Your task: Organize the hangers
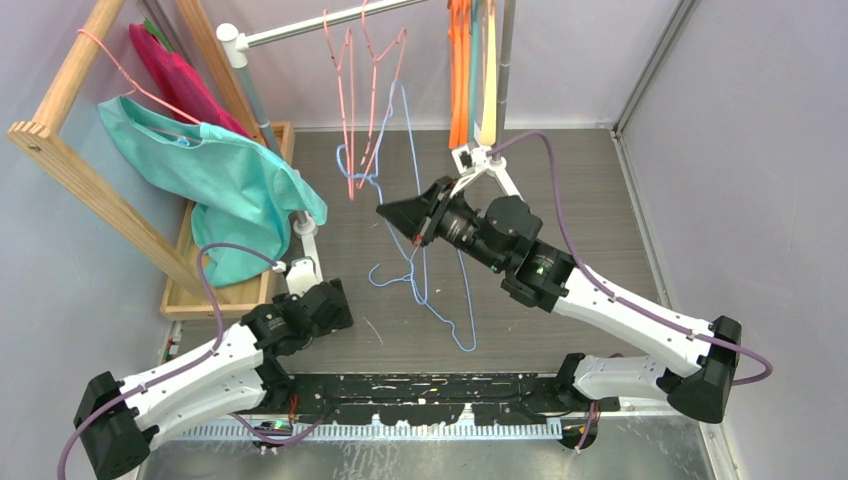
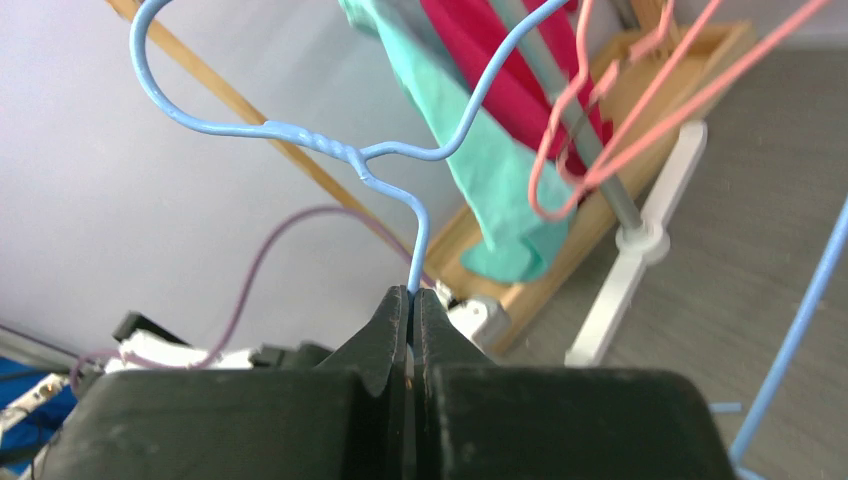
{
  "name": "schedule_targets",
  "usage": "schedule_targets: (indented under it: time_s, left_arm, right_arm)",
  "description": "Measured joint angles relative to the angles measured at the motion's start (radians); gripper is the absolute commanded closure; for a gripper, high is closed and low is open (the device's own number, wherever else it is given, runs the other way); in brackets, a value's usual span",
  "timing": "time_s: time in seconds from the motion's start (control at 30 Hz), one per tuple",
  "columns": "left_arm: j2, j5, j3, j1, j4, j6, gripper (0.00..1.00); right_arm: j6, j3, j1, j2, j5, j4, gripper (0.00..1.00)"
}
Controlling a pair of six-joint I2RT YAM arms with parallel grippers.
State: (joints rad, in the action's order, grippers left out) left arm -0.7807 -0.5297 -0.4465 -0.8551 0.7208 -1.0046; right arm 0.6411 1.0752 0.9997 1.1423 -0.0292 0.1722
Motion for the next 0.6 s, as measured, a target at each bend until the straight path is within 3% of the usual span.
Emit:
schedule_targets:
  time_s: [0.23,0.6]
  left_arm:
    - [0.015,-0.001,-0.006,0.000,0.001,0.003,0.02]
    - [0.037,-0.022,-0.029,0.000,0.011,0.026,0.02]
  right_arm:
    - [0.002,0.148,-0.120,0.092,0.029,0.052,0.99]
    - [0.121,0.429,-0.347,0.374,0.240,0.104,0.99]
